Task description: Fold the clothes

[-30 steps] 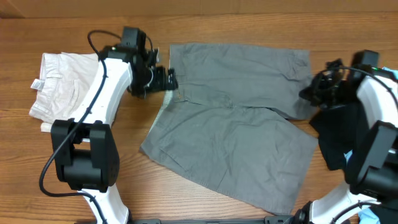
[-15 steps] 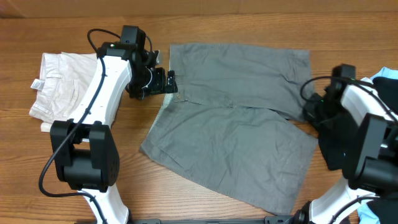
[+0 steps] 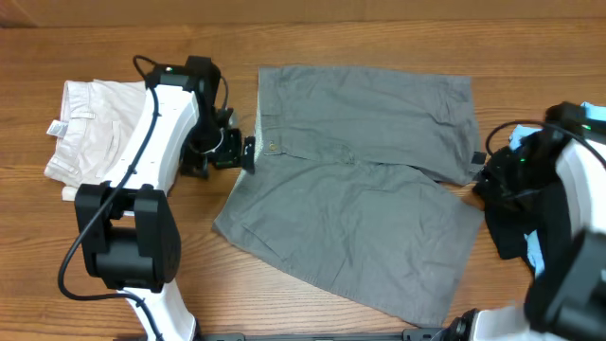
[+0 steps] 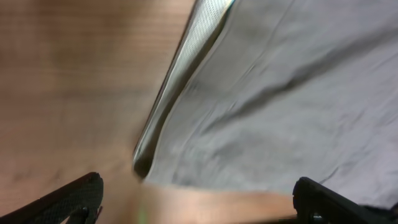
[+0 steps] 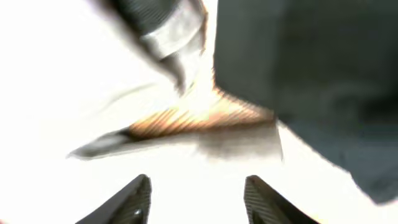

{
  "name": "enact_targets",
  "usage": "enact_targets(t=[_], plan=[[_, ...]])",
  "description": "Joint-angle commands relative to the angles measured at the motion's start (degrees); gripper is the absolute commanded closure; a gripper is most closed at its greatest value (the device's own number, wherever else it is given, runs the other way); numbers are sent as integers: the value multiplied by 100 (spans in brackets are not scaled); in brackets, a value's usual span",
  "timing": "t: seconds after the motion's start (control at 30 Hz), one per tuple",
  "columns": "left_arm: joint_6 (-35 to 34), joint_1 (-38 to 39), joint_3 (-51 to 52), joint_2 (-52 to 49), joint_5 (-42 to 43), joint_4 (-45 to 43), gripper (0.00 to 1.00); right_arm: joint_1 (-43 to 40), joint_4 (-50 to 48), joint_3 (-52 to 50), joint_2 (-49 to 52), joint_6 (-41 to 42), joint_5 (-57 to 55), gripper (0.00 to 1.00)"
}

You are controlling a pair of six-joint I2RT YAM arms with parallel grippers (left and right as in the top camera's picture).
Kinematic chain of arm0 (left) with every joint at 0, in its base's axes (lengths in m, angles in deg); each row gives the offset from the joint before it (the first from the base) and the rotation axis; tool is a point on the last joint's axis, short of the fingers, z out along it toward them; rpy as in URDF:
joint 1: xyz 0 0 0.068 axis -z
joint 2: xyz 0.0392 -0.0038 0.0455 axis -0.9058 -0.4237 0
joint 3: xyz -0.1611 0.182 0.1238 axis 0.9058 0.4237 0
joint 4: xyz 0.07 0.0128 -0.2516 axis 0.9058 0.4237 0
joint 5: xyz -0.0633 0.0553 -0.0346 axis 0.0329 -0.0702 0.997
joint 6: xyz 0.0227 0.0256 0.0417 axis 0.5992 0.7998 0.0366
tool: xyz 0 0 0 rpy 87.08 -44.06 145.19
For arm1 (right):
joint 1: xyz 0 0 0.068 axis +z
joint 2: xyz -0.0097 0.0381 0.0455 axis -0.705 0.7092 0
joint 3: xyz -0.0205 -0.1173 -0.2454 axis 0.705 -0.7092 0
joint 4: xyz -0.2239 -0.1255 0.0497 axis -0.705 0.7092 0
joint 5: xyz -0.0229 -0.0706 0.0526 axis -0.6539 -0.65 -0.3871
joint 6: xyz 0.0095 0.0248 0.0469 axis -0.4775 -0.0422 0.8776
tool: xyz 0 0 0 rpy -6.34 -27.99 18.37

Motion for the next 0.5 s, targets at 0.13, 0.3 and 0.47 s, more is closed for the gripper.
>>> enact_targets(t=[0.13,0.3,0.47], plan=[[-199,-448,566,-44,-35,212,0,15,964,195,-1362,-26,256,30],[-330,-560,1716,-44,297,-682,0,15,1725,151,-1467,9,280,29],[-658,-557,2564,-44,479,-1552,4,15,1836,-361,-1467,17,474,33]])
